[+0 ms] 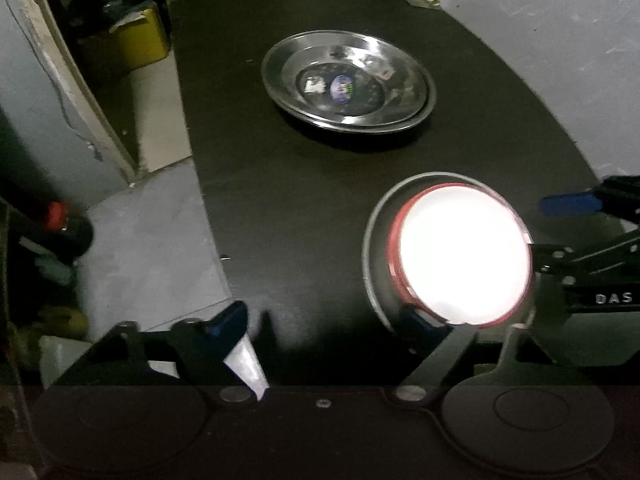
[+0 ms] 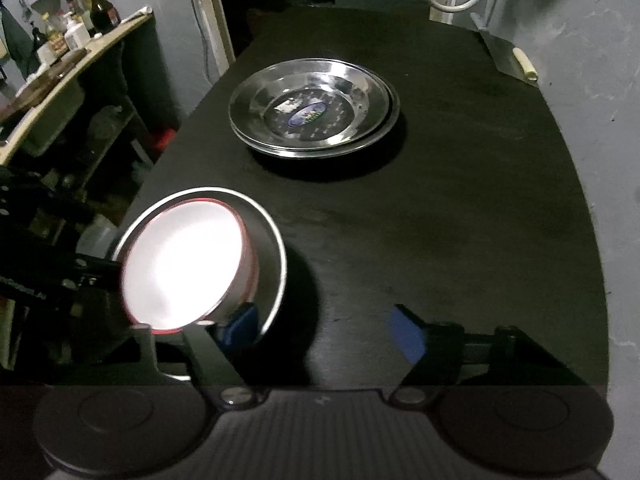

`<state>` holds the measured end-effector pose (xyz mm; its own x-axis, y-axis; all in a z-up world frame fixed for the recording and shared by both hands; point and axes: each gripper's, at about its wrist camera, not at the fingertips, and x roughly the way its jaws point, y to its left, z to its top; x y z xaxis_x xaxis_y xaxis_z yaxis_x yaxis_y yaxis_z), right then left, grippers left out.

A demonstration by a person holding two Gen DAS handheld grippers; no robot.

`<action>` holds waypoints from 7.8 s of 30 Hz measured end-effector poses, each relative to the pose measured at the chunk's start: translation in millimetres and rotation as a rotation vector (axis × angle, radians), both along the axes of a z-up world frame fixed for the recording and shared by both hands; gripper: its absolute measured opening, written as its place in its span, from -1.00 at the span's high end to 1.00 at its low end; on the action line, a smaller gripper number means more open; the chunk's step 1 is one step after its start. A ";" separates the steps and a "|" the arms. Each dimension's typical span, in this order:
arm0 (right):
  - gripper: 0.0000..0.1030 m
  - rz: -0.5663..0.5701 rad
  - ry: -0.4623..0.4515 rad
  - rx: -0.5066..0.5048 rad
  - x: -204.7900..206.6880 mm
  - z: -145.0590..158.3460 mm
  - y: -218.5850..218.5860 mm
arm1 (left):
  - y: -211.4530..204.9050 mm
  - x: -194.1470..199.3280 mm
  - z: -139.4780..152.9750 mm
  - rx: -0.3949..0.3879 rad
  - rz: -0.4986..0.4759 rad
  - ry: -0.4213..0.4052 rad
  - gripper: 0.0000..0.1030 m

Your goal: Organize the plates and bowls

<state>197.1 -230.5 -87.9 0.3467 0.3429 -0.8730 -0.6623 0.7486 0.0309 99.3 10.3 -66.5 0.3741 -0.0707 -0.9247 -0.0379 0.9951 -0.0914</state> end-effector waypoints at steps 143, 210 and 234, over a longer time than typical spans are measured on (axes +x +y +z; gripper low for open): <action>0.69 -0.003 0.161 0.313 169.4 9.7 66.8 | 57.5 168.2 10.0 -0.164 0.183 -0.107 0.70; 0.61 -0.083 0.129 0.320 159.7 10.2 59.5 | 51.9 166.8 13.1 -0.128 0.180 -0.110 0.45; 0.08 -0.173 0.081 0.352 144.5 16.6 42.5 | 46.6 156.6 31.4 -0.021 0.206 -0.189 -0.37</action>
